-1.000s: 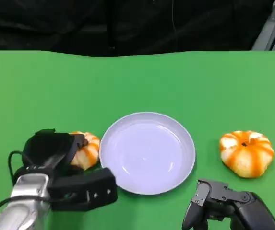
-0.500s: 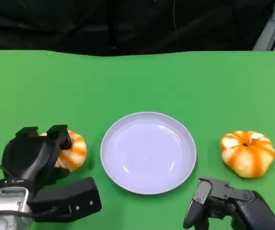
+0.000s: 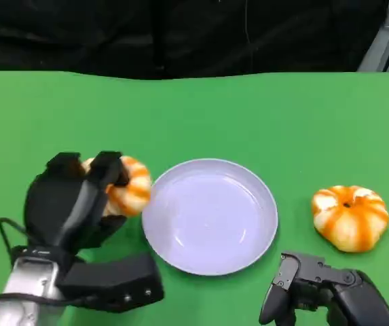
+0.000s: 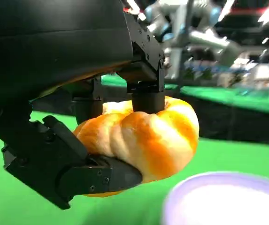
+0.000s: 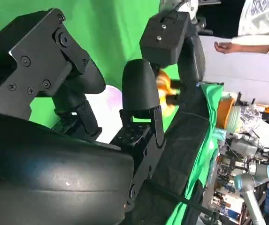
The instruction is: Grasp the bread from the table and place it into the plate.
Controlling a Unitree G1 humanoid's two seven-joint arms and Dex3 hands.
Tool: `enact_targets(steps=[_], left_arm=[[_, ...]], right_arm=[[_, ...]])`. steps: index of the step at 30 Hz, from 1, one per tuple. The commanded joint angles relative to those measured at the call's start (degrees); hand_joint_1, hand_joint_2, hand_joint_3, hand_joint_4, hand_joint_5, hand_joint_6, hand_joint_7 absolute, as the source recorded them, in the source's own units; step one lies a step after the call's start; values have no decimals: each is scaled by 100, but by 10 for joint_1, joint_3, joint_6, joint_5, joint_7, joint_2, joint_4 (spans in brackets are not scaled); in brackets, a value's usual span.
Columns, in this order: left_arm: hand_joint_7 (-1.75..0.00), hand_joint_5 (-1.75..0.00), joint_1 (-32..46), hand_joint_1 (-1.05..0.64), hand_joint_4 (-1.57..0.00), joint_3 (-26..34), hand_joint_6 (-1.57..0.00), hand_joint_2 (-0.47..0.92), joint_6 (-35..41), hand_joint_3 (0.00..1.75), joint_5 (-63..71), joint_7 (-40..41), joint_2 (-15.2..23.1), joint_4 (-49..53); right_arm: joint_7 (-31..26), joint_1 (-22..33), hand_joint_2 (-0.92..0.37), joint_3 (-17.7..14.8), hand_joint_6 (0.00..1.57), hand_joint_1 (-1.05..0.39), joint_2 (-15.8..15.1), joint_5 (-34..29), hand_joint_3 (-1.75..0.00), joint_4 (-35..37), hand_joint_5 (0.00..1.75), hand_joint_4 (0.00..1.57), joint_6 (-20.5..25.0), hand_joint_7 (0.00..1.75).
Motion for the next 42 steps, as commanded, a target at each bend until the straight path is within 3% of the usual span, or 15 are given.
enact_targets(steps=[1, 10, 20, 21, 22, 23, 25, 28, 29, 31, 40, 42], left_arm=[[-175, -175, -20, -22, -97, -10, -75, 41, -10, 123, 9, -12, -10, -33], [-175, -175, -69, -22, -96, -54, -74, 30, -18, 124, 11, -81, -56, -26], [-164, -175, -84, -18, -93, -70, -77, 32, 5, 115, 13, -110, -79, -7], [-164, -175, -89, -18, -93, -74, -77, 32, 22, 114, -4, -168, -84, -13], [-125, -151, -91, -20, -76, -77, -68, 46, 36, 89, -17, -213, -88, -19], [-84, -133, -93, -23, -66, -79, -71, 64, 46, 55, -26, -246, -90, -25], [-57, -124, -93, -24, -61, -79, -75, 78, 56, 29, -31, -272, -91, -33], [-27, -81, -97, -47, -13, -100, -33, 89, 96, 24, -17, -377, -76, -49], [-21, -70, -97, -53, -5, -103, -25, 91, 103, 25, -14, -393, -74, -53], [-18, -64, -96, -56, -1, -103, -21, 92, 109, 25, -12, -403, -74, -58], [-17, -62, -98, -57, 0, -109, -20, 92, 126, 26, -11, -434, -70, -64], [-12, -32, -104, -76, 0, -117, -9, 92, 151, 39, -12, -493, -63, -64]], right_arm=[[-3, 4, -28, 2, 77, 11, -2, 0, -151, 1, 166, 91, -5, 145], [-7, 1, -27, 8, 76, 11, -1, -5, -154, 4, 168, 90, -9, 145], [-4, 5, -26, 7, 76, 11, -2, 0, -154, -3, 171, 90, -6, 147], [-5, 6, -26, 9, 76, 11, -2, -3, -154, -5, 171, 90, -7, 147], [-6, 6, -26, 10, 76, 10, -1, -6, -155, -6, 171, 90, -8, 147], [-7, 6, -25, 11, 76, 10, -1, -7, -155, -7, 171, 90, -8, 146], [-7, 6, -25, 11, 76, 10, -1, -8, -156, -8, 171, 90, -8, 146], [-7, 10, -24, 12, 76, 9, -3, -8, -157, -13, 170, 89, -7, 146], [-6, 11, -24, 13, 76, 8, -3, -8, -157, -14, 170, 89, -6, 146], [-6, 11, -24, 13, 76, 8, -3, -8, -157, -14, 170, 89, -6, 146], [-8, 11, -24, 14, 76, 7, -2, -9, -157, -15, 170, 89, -5, 146], [-9, 11, -24, 15, 77, 8, 0, -10, -157, -19, 169, 90, -1, 146]])
